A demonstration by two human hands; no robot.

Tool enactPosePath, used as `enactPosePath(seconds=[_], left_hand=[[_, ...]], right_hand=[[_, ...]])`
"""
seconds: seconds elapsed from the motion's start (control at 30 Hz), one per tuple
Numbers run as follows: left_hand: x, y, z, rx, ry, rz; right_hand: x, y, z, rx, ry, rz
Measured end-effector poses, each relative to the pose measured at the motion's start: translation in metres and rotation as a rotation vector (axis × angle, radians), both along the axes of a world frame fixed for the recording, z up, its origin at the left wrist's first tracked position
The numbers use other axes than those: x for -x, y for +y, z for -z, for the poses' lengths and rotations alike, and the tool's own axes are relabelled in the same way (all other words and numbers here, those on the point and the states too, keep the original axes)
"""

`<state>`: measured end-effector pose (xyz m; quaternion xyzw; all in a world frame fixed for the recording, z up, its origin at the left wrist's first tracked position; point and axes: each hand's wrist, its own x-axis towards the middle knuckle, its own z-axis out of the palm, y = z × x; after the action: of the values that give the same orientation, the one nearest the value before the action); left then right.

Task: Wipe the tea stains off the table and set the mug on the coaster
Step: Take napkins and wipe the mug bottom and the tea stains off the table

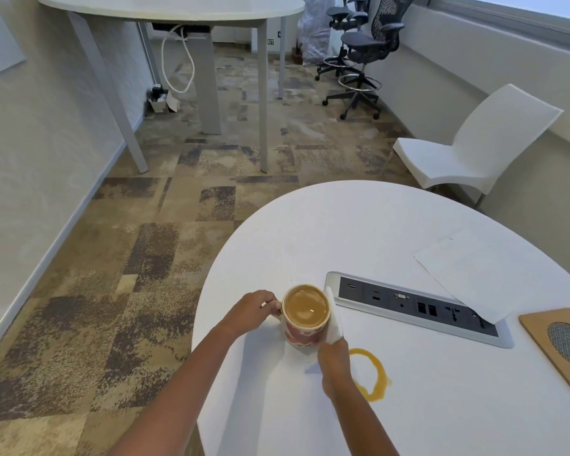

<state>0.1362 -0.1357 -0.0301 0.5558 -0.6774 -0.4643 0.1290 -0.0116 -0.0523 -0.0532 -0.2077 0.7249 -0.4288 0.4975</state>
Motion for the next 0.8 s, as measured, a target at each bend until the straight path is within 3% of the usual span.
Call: enactPosePath(seconds=[0.23,0.43,0.7,0.8], left_hand=[[0.010,0.005,0.005,-0.192,0.274,-0.197],[0.023,0.005,0.012,-0.260,0.374,-0.413],[0.028,0.008,0.016,-0.381,0.603,-0.519],[0.027,0.010,0.017,-0.397,0.631,-0.527]], right_hand=[[0.005,0.006,0.001,-0.016,-0.058,0.027],[0.011,0.000,0.005,0.004,-0.075,0.031],[0.025,0.004,0.000,0.103,-0.400,0.151],[0.033,0.007,0.000,0.109,-0.429,0.173]])
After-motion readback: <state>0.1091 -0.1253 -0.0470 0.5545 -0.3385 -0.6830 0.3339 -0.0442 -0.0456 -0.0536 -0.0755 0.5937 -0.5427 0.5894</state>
